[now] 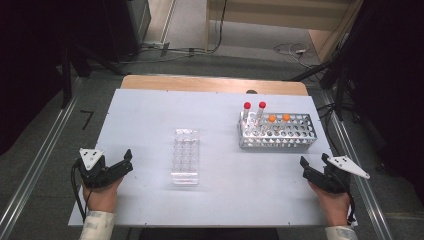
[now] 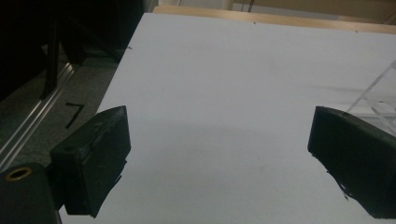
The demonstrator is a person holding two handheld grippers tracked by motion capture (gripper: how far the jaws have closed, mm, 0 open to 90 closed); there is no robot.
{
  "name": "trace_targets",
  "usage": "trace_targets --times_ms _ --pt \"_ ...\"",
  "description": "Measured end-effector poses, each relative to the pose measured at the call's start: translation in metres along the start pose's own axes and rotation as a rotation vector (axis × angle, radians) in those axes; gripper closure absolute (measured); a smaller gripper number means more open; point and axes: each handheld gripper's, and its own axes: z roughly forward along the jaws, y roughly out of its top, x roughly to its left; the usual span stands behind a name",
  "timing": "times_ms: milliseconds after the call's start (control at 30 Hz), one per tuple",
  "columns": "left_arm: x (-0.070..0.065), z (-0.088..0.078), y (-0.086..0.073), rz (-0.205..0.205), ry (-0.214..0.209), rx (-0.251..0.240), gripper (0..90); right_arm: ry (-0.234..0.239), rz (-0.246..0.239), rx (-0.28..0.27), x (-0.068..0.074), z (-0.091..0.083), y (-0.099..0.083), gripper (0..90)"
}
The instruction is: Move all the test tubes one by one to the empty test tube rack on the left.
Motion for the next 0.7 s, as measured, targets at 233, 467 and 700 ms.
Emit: trace_targets --times_ms 233,467,700 --pt "-0.009 0.000 0.000 0.021 -0.017 -0.002 6.2 0.009 0.013 -0.014 0.000 -0.004 0.001 19.6" --pt "-0.013 0.002 0.000 0.027 -0.027 -0.003 6.2 0.033 0.007 -0.021 0.005 -0.003 0.004 21.5" --pt "-0.018 0.005 0.000 0.046 -0.040 0.004 6.3 0.054 -0.022 -0.030 0.016 0.005 0.011 24.0"
